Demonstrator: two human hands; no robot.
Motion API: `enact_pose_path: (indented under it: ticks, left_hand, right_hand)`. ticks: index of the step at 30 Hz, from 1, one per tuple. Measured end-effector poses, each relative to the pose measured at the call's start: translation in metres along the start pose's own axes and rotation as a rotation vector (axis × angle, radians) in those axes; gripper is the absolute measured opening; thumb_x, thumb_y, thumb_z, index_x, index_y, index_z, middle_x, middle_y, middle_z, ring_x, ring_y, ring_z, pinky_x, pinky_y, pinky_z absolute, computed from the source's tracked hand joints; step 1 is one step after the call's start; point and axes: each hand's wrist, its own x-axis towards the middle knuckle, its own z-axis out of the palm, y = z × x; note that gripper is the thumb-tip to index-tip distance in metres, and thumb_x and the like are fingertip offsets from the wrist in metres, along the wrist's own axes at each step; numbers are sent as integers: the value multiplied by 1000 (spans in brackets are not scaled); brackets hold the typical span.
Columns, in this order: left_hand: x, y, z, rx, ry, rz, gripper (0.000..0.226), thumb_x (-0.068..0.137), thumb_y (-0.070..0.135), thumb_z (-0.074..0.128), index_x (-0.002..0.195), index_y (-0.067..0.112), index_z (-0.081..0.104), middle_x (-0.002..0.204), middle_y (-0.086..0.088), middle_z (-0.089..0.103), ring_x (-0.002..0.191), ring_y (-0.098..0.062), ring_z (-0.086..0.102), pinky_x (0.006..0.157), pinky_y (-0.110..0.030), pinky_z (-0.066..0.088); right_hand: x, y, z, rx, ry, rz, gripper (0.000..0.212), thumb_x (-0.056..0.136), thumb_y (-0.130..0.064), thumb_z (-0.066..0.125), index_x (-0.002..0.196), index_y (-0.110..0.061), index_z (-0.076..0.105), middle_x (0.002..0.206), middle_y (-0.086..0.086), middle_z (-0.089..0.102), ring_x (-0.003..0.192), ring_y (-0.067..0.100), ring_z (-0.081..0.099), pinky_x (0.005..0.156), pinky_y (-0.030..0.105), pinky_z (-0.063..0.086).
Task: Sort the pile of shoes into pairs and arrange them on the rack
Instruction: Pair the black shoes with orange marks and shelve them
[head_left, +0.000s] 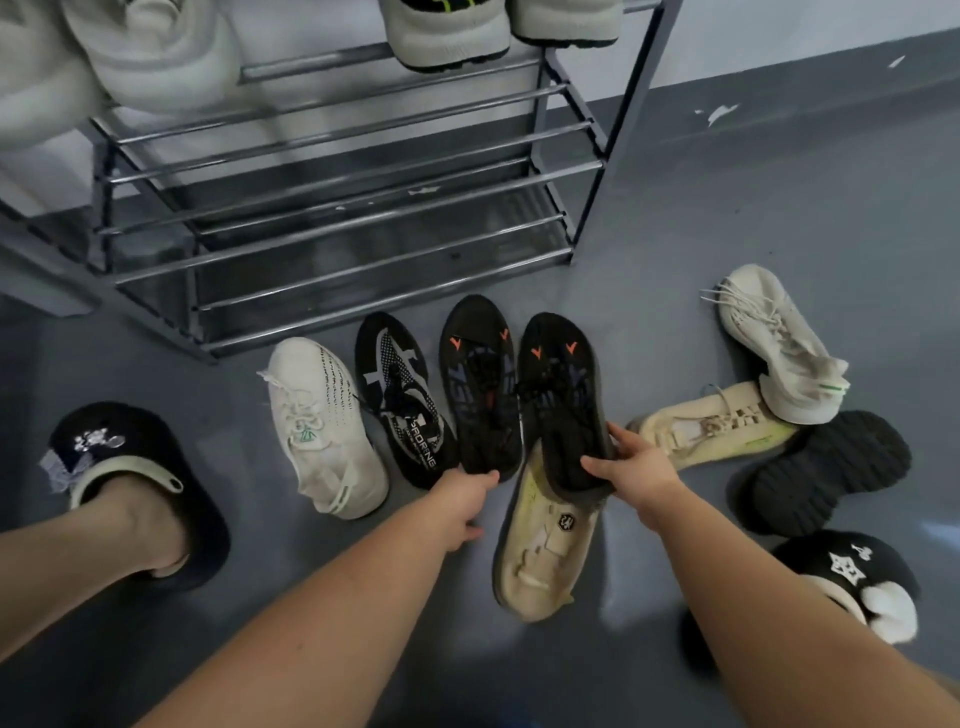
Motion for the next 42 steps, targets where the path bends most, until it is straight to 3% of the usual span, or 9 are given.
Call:
enact_pose_path:
  ticks: [4, 9, 12, 15, 21, 29, 32, 38, 42]
  left_hand:
    - [7, 8, 7, -198, 0, -45, 51, 88, 30, 61, 134, 17, 43, 103, -1, 54, 93, -23, 50, 85, -40, 48]
    - [11, 18, 22, -589, -50, -92, 42, 89, 26, 60, 126, 8, 50, 123, -6, 55, 90, -18, 55, 82, -38, 42]
    - [14, 19, 28, -724, -60, -63, 38, 88, 24, 62, 120, 5, 55, 126, -14, 58, 92, -22, 61, 88, -37, 48]
    - [13, 17, 32, -698, -5, -15, 44, 85, 29, 65, 123, 10, 54, 117, -7, 61, 85, -19, 61, 81, -31, 50]
    - [-9, 32, 14, -551, -89, 118, 46, 87, 24, 62, 131, 18, 48, 127, -11, 56, 96, -24, 60, 73, -36, 54]
    - [-62, 39, -32, -428, -256, 138, 34, 88, 19, 60, 122, 18, 52, 107, -10, 63, 86, -24, 65, 55, -34, 57]
    - [-81, 39, -44, -428, -270, 192, 32, 89, 17, 59, 120, 21, 51, 99, -8, 64, 83, -24, 65, 54, -35, 57]
    - [-114, 43, -61, -392, -245, 315, 51, 88, 13, 61, 133, 19, 38, 118, -11, 59, 94, -29, 63, 62, -41, 55]
    - [-136, 52, -75, -394, -237, 371, 55, 89, 11, 60, 136, 17, 33, 131, -15, 54, 106, -33, 60, 62, -42, 54]
  right_hand:
    - [14, -2, 12, -33, -2, -40, 69, 80, 2, 69, 141, -13, 41, 109, -1, 61, 93, 15, 58, 88, 26, 47]
    - [27, 8, 19, -11, -93, 65, 63, 81, -1, 68, 138, -16, 45, 101, 1, 63, 96, 21, 61, 93, 38, 51]
    - [30, 8, 17, 67, -123, 120, 61, 83, -1, 66, 137, -19, 45, 95, -4, 64, 87, 18, 64, 76, 30, 55]
    - [30, 3, 8, 179, -155, 175, 57, 84, 1, 64, 134, -24, 48, 94, -5, 66, 82, 13, 65, 56, 21, 55]
    - [13, -18, -12, 281, -277, 238, 45, 89, 1, 56, 131, -15, 52, 90, 4, 73, 77, 17, 70, 52, 21, 54]
    - [-28, -54, -4, 232, -237, 106, 52, 87, 1, 59, 136, -13, 48, 106, 7, 68, 90, 22, 65, 85, 35, 51]
    - [-49, -66, 8, 261, -237, 59, 52, 87, 1, 58, 136, -14, 47, 107, 8, 67, 88, 23, 67, 79, 37, 53]
    - [-88, -83, 22, 313, -230, -33, 62, 86, 5, 58, 142, -14, 39, 123, 13, 62, 104, 30, 63, 85, 41, 52]
    - [-105, -95, 39, 309, -201, -90, 64, 85, 6, 60, 142, -15, 38, 121, 12, 62, 93, 25, 66, 63, 31, 56]
